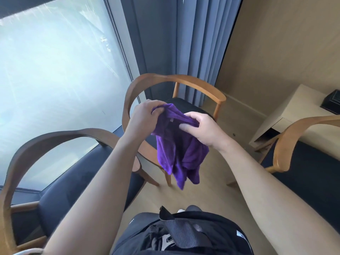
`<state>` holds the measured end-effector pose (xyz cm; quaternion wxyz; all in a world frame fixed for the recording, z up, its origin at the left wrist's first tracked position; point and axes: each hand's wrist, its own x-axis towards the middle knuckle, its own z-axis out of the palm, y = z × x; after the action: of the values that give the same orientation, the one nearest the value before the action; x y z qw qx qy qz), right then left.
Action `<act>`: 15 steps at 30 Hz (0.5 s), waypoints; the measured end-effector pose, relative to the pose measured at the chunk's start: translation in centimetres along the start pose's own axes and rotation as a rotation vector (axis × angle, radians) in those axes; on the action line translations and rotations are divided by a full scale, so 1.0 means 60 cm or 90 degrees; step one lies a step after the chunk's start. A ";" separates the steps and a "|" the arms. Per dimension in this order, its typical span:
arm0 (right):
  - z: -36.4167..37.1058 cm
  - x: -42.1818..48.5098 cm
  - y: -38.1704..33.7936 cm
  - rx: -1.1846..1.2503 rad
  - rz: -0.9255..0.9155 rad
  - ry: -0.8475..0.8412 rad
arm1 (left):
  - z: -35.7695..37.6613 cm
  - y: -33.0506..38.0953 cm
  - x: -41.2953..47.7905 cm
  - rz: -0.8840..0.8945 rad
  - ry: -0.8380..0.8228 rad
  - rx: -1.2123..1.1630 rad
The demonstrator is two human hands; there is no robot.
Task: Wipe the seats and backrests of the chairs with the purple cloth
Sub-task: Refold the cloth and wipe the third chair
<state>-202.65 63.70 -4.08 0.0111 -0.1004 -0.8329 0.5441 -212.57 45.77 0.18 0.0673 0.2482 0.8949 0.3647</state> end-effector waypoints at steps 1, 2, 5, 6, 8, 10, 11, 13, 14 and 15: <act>-0.001 0.001 0.003 -0.010 -0.010 0.028 | 0.003 0.001 0.001 0.003 0.004 0.005; 0.000 0.001 0.005 -0.014 -0.015 0.056 | 0.005 0.000 0.000 0.011 0.009 0.002; 0.002 0.000 0.003 0.006 -0.019 0.078 | 0.010 -0.006 -0.006 0.093 -0.080 -0.035; 0.003 -0.001 0.001 0.019 -0.021 0.067 | 0.013 -0.007 -0.009 0.121 -0.169 -0.052; 0.004 -0.002 -0.008 0.039 -0.037 0.040 | 0.022 -0.010 -0.013 0.143 -0.288 -0.049; 0.004 -0.001 -0.016 0.044 -0.048 0.036 | 0.030 -0.013 -0.008 0.146 -0.223 -0.026; 0.003 0.001 -0.017 0.040 -0.049 0.045 | 0.031 -0.013 -0.004 0.145 -0.177 -0.011; -0.004 0.005 -0.016 0.009 -0.024 0.065 | 0.026 -0.010 0.004 0.130 -0.160 0.001; -0.009 0.006 -0.014 -0.016 0.004 0.074 | 0.022 -0.011 0.008 0.119 -0.181 -0.001; -0.013 0.006 -0.009 -0.045 0.034 0.082 | 0.018 -0.013 0.013 0.109 -0.202 -0.002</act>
<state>-203.01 64.26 -3.29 0.0467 -0.1581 -0.8460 0.5071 -213.22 46.32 -1.07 0.1769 0.3775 0.8482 0.3266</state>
